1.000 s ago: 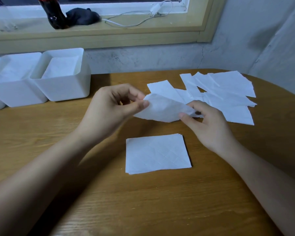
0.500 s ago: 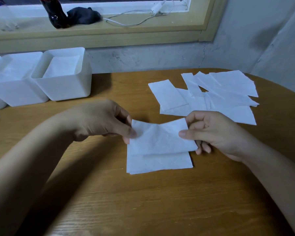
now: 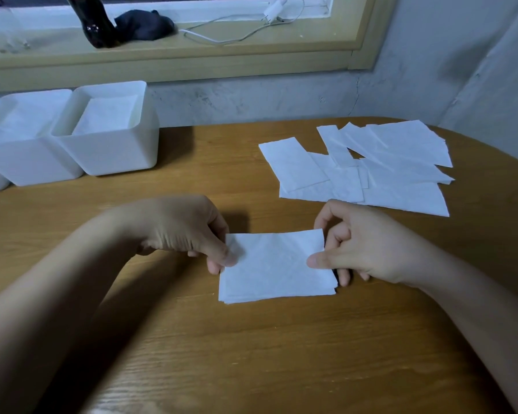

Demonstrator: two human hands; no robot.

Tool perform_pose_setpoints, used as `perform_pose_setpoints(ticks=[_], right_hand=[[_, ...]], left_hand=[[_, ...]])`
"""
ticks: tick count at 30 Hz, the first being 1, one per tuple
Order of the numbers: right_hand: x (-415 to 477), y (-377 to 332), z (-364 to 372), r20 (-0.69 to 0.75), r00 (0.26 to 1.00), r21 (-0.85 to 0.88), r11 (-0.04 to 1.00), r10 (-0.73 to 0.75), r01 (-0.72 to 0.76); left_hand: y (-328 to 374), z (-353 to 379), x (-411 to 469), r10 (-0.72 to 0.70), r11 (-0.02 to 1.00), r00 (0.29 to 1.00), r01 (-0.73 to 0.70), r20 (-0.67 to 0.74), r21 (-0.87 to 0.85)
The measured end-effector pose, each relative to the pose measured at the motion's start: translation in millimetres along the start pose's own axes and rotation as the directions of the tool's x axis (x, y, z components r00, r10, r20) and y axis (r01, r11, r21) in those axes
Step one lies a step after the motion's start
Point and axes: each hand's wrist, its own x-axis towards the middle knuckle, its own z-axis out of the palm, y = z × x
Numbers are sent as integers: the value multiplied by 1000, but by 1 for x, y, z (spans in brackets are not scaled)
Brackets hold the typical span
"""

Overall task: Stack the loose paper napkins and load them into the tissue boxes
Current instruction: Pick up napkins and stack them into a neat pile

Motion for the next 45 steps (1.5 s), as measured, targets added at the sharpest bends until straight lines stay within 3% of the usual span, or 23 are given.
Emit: perform_pose_setpoints(ticks=[8,12,14,17,21,26,33,45], right_hand=[[2,3,-3,-30,999,-50,998,-33,32],[6,11,-5,-148,983,-64,993,-110,102],[9,17,-3,-225,960,-45,986,-166,160],[15,25,0,-327,919,-76,975,-221,208],[23,32,4,-422,866,-161,962,-268,219],[32,38,7,-501,796,-280,934,-340,222],[36,40,8,-503,767,-374,900,-399,224],[39,40,10,-509,778,-325,919,-367,221]], left_hand=[[-5,1,3,-7,996,998,13,-59,90],[-10,-7,3,54,985,977,-18,-207,172],[-9,-7,8,127,979,920,-56,-370,196],[-2,3,21,292,955,769,-206,-569,212],[7,15,45,468,884,614,-338,-636,323],[23,14,85,524,852,498,-305,-691,426],[42,11,109,603,794,454,-267,-656,546],[51,18,106,622,735,491,-97,-610,671]])
